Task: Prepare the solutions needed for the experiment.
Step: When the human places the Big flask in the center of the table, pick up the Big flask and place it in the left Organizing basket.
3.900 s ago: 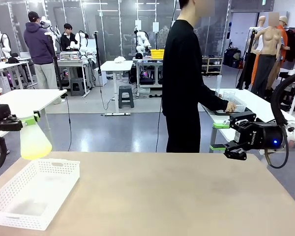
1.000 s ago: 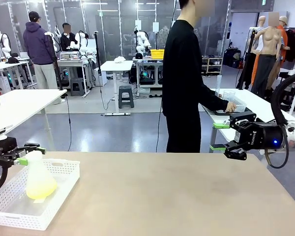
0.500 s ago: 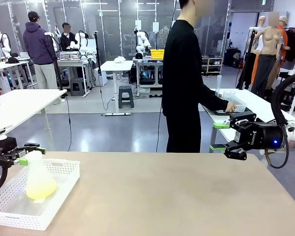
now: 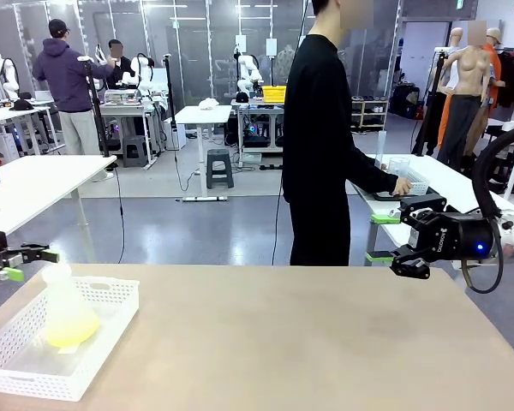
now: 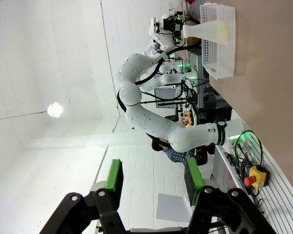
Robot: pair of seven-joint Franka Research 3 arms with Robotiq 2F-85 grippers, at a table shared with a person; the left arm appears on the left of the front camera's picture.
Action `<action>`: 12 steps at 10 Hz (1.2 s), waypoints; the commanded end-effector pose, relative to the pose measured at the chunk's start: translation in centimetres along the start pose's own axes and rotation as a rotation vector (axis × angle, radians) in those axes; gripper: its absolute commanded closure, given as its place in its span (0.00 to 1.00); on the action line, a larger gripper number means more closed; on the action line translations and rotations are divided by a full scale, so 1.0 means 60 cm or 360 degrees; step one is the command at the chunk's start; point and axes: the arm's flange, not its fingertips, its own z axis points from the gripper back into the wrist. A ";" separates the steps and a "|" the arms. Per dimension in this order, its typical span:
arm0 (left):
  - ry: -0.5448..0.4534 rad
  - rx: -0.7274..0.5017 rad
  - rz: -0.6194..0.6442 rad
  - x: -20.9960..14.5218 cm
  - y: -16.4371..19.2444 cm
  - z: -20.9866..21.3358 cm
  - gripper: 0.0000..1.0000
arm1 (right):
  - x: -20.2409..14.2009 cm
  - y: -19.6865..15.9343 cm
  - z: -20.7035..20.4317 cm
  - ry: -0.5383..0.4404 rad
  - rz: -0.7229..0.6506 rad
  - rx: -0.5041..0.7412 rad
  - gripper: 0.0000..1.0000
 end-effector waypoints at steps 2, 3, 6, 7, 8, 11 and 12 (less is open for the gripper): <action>-0.0055 -0.0121 0.0134 0.050 -0.014 0.024 0.00 | -0.002 0.003 -0.001 0.0006 0.0007 0.0013 0.35; -0.0015 -0.0126 0.0208 0.071 -0.025 0.024 0.00 | -0.002 0.003 -0.001 0.0006 0.0007 0.0013 0.35; -0.0032 -0.0062 0.0601 0.138 -0.076 0.007 0.00 | -0.002 0.003 -0.001 0.0006 0.0007 0.0013 0.35; -0.0038 -0.0060 0.0779 0.153 -0.095 -0.004 0.00 | -0.002 0.003 -0.001 0.0006 0.0007 0.0013 0.35; -0.0055 -0.0063 0.0973 0.172 -0.117 -0.020 0.00 | -0.002 0.003 -0.001 0.0006 0.0007 0.0013 0.35; -0.0262 -0.0032 0.1548 0.191 -0.125 -0.037 0.00 | -0.002 0.003 -0.001 0.0006 0.0007 0.0013 0.35; -0.0313 -0.0034 0.1669 0.194 -0.123 -0.034 0.00 | -0.002 0.003 -0.001 0.0006 0.0007 0.0013 0.35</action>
